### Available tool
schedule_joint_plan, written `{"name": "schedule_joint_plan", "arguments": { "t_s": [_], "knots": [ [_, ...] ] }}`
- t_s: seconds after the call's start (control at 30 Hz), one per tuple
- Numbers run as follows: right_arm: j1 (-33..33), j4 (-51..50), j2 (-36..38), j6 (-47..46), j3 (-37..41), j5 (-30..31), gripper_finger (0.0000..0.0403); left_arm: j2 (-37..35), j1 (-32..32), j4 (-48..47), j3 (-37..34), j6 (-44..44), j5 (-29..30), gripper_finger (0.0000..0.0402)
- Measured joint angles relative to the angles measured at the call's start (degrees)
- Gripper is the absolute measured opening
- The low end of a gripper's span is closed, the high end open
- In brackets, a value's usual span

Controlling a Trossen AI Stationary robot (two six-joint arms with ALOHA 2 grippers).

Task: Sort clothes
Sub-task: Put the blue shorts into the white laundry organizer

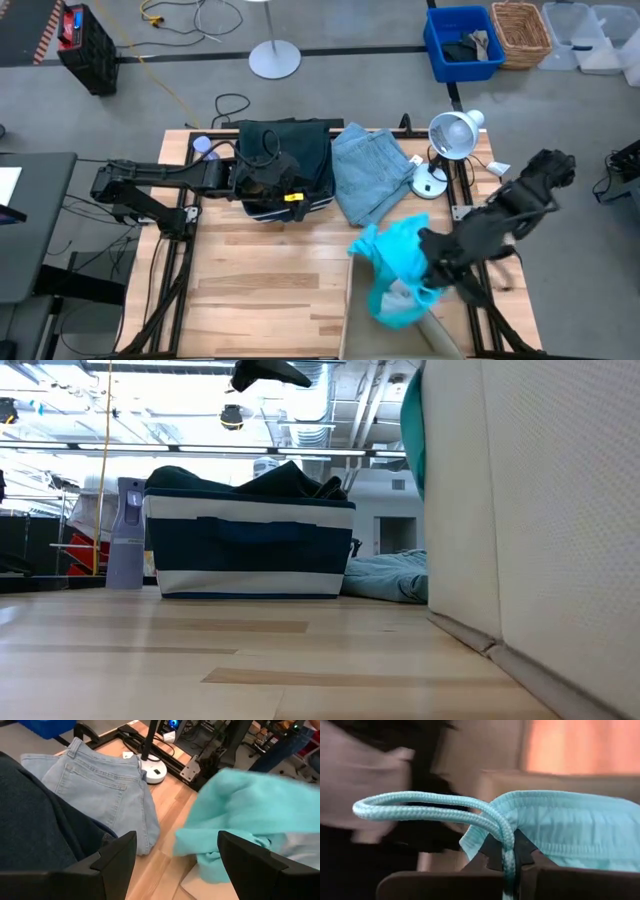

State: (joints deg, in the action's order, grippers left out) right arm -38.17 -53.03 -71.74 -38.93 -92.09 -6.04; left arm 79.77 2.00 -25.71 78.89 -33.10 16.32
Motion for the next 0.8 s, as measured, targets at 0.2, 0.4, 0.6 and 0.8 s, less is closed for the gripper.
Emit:
{"name": "schedule_joint_plan", "arguments": {
  "t_s": [0.2, 0.4, 0.6, 0.8],
  "knots": [
    [-3.7, 14.1, 5.2, -1.0, 0.0, -1.9, 0.0006, 0.0, 0.0, -1.0, 0.0, -0.5, 0.0, 0.0271],
    [-7.0, 26.9, 8.8, -0.4, 0.0, -3.3, 0.0006, 0.0, -0.3, -1.0, 0.0, -0.6, 0.0, 0.0271],
    [-8.2, 42.5, 9.2, 3.2, 0.0, -3.2, 0.0014, 0.0, -0.3, -0.9, 0.0, -0.6, 0.0, 0.0271],
    [-6.6, 39.7, 6.2, -2.6, -0.1, -2.9, 0.0023, 0.0, -0.3, -0.9, 0.0, -0.3, 0.0, 0.0271]
  ]
}}
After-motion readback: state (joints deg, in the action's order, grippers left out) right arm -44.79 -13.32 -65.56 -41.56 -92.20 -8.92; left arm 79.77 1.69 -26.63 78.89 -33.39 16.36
